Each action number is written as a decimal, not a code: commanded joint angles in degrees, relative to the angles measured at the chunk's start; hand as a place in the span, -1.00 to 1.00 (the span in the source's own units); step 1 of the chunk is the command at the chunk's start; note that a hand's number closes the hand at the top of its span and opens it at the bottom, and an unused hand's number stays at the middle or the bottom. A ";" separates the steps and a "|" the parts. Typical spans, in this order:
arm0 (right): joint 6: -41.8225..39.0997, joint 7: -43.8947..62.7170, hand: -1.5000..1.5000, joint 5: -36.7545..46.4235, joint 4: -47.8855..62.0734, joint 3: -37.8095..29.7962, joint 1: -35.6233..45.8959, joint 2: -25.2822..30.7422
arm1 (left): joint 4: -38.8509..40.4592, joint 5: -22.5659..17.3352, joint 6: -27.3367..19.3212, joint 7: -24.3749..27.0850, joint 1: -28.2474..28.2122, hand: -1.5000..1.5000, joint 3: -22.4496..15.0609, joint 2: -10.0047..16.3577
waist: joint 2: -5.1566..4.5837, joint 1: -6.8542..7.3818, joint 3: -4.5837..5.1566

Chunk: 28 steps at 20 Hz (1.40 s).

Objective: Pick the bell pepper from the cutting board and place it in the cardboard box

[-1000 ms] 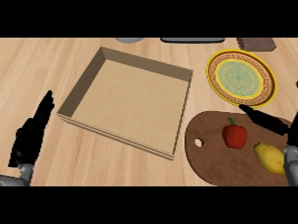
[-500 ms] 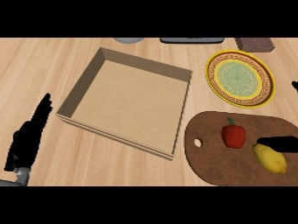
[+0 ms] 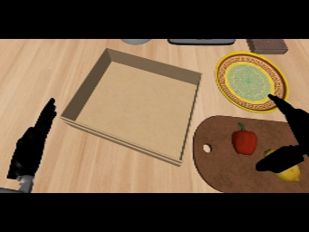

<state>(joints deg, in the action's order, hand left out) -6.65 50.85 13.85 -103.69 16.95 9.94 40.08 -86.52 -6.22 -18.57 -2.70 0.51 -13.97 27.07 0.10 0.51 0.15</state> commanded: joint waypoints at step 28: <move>-7.87 4.22 -1.00 20.60 12.92 -3.01 4.11 -21.62 | -1.04 9.33 8.70 -2.02 0.39 0.00 9.56 -8.46 | -0.12 -0.26 -0.15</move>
<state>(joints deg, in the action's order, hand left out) -14.04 54.68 31.74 -96.09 14.57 9.95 22.04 -87.79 1.94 -10.96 -4.41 -0.13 -5.42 19.48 0.02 0.12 0.01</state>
